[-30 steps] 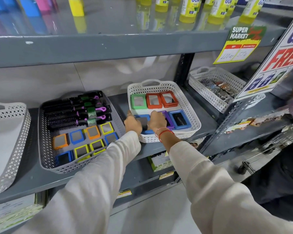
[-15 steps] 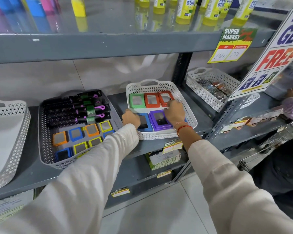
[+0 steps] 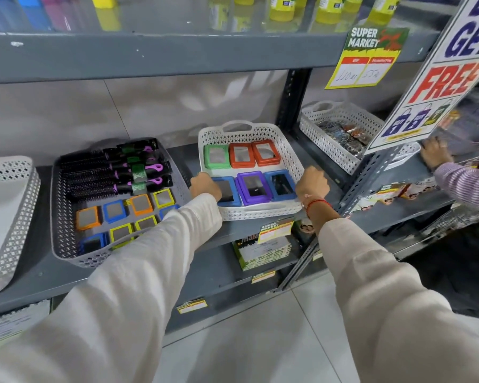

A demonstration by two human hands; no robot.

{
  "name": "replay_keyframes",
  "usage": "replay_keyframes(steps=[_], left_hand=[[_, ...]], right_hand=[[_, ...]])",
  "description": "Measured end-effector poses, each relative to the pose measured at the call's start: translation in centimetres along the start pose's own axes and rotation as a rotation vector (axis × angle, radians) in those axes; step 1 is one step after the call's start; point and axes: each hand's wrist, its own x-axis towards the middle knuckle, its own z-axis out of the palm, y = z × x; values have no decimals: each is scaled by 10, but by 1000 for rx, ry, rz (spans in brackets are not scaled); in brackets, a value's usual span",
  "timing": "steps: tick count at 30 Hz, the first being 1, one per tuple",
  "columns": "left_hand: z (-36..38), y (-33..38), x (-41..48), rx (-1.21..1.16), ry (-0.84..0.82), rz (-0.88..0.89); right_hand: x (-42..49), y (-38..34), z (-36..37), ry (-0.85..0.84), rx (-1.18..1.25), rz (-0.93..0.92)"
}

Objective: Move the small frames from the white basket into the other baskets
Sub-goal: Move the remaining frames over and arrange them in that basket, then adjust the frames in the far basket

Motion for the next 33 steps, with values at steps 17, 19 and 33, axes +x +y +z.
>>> replay_keyframes(steps=[17, 19, 33], left_hand=[[29, 10, -21, -156, 38, -4], [28, 11, -20, -148, 39, 2], [-40, -32, -16, -275, 261, 174]], right_hand=[[46, 13, -2, -9, 46, -46], [48, 13, -1, -10, 50, -50], [-29, -88, -4, 189, 234, -431]])
